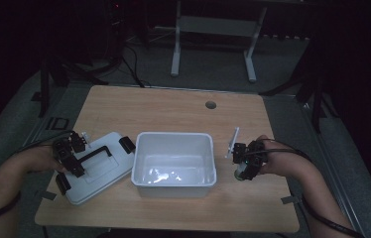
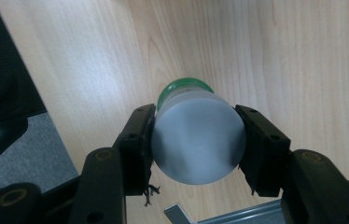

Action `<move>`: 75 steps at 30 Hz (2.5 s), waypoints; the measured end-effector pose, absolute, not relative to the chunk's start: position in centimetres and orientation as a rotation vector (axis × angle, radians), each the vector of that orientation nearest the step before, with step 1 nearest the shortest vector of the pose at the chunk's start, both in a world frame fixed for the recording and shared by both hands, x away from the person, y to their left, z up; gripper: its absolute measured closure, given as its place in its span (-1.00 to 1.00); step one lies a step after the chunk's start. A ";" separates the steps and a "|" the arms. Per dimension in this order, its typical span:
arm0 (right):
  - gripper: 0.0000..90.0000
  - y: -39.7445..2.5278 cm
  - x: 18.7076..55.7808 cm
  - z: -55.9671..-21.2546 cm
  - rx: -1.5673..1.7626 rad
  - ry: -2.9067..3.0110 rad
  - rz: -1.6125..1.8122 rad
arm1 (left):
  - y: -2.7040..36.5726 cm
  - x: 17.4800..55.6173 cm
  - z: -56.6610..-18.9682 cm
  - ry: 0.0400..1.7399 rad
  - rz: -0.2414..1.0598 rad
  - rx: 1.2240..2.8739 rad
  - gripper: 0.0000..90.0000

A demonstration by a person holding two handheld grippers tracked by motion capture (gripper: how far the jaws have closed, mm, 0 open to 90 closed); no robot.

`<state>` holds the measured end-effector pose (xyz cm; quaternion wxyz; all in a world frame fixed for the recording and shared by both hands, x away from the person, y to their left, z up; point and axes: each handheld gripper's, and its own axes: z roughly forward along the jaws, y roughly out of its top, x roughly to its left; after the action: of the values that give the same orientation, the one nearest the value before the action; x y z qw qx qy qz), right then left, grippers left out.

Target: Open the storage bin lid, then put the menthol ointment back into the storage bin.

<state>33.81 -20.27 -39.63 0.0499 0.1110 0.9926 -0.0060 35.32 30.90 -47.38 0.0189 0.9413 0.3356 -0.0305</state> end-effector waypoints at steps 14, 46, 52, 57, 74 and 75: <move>0.11 -18.9 33.0 -35.9 0.255 3.026 -0.022 | 30.7 35.4 -47.2 1.039 -0.099 2.928 0.00; 0.11 -11.7 33.3 -32.0 0.062 3.016 0.041 | 30.9 35.3 -47.3 1.036 -0.096 2.920 0.00; 0.11 -10.0 33.5 -32.6 0.026 3.024 0.041 | 31.0 35.2 -47.5 1.040 -0.097 2.918 0.00; 0.11 -9.0 33.9 -33.9 0.015 3.031 0.043 | 30.9 35.4 -47.5 1.036 -0.098 2.928 0.00; 0.11 -7.2 34.7 -39.6 0.029 3.081 -0.030 | 30.9 35.3 -47.6 1.036 -0.097 2.936 0.00; 0.11 -7.0 34.7 -40.3 0.035 3.088 -0.035 | 30.9 35.3 -47.6 1.036 -0.099 2.936 0.00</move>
<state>34.74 -6.99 -40.29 0.0265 0.0113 0.9995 -0.0112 35.34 30.90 -47.58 0.0135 0.9424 0.3326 -0.0319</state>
